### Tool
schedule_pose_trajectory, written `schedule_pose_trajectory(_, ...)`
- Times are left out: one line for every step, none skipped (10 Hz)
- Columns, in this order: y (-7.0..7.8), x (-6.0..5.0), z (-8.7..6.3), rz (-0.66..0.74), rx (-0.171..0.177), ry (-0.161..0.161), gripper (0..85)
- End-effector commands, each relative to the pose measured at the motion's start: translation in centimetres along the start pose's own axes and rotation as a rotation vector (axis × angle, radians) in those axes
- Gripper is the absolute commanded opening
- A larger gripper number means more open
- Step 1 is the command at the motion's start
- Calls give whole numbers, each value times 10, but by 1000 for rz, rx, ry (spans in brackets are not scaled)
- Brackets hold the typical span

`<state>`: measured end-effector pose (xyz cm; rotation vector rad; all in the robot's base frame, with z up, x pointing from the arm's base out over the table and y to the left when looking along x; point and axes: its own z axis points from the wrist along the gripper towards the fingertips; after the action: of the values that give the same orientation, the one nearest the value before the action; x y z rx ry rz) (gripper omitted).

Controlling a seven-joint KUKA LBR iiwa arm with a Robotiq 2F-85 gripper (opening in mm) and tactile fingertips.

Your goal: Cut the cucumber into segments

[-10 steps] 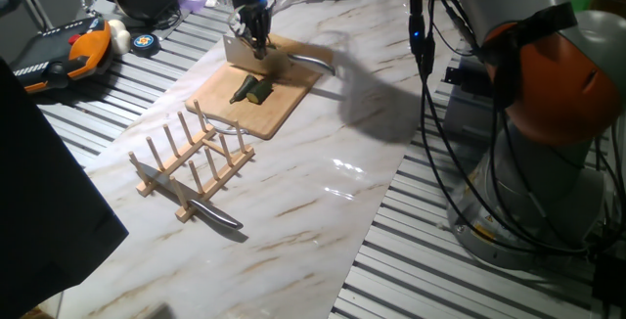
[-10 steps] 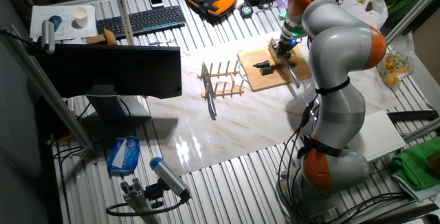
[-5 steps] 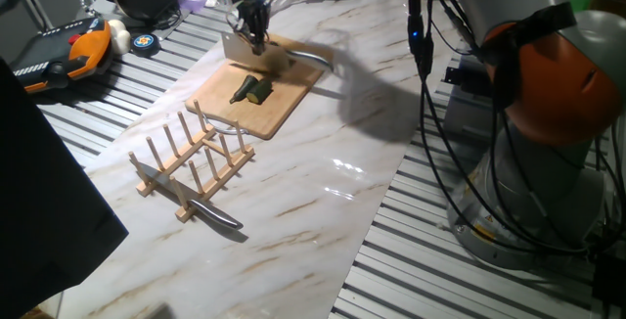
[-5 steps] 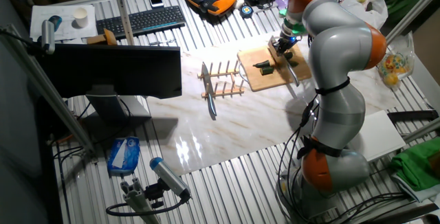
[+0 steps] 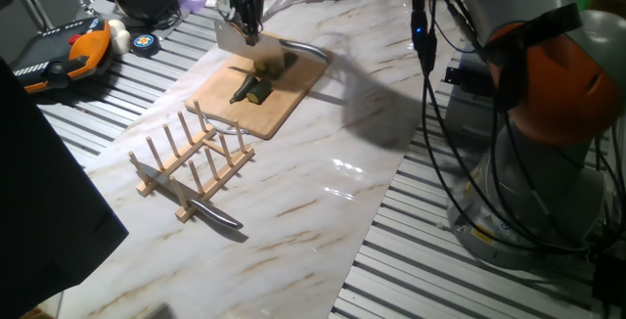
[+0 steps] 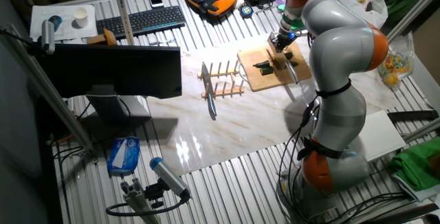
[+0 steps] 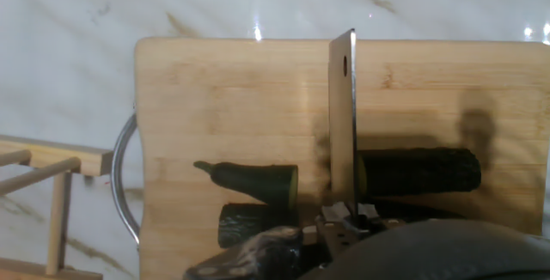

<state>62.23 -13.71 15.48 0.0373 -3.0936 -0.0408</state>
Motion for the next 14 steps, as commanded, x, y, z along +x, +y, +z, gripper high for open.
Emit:
schedule_pose_trajectory(1,0,-3,1,0,-1,7)
schedule_pose_trajectory(4,0,-6,7,-9,-1,7)
schedule_pose_trajectory(10,-2,-8,16,-9,-1,7)
schedule_pose_trajectory(19,-3,-12,26,-6,-1,7)
schedule_pose_trajectory(26,-3,-15,35,-6,-1,7)
schedule_pose_trajectory(34,-3,-18,44,-6,-4,7)
schedule_pose_trajectory(43,-2,-20,58,-9,-8,7)
schedule_pose_trajectory(51,1,-18,73,-13,-13,7)
schedule_pose_trajectory(57,2,-17,83,-27,-14,7)
schedule_pose_trajectory(60,4,-17,86,-28,-12,7)
schedule_pose_trajectory(63,4,-18,91,-28,-11,7)
schedule_pose_trajectory(65,5,-19,94,-28,-11,7)
schedule_pose_trajectory(66,5,-19,101,-42,-10,7)
schedule_pose_trajectory(66,5,-19,111,-54,-6,7)
